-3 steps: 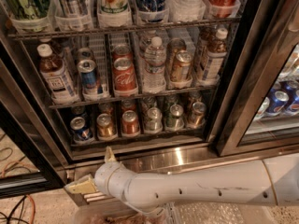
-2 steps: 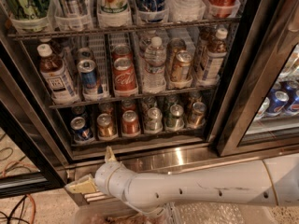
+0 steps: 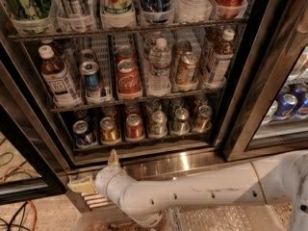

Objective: Pick orange can from bottom shelf of fridge

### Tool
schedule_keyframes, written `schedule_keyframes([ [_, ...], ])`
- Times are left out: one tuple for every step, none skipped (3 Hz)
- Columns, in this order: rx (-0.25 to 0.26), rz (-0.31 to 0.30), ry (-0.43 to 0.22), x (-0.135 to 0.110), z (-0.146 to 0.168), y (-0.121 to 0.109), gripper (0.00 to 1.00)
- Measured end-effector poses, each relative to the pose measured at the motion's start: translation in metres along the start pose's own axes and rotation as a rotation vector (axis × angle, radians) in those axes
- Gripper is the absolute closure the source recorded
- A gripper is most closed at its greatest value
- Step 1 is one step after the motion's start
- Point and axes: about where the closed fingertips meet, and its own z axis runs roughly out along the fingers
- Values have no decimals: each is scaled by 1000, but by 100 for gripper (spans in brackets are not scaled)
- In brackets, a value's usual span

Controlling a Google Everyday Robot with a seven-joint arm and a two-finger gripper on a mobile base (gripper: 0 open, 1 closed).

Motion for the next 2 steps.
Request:
schedule_keyframes([
  [68,-6,-18,-1,6,-18,0],
  [142,-4,-35,-3,-3,-33,0],
])
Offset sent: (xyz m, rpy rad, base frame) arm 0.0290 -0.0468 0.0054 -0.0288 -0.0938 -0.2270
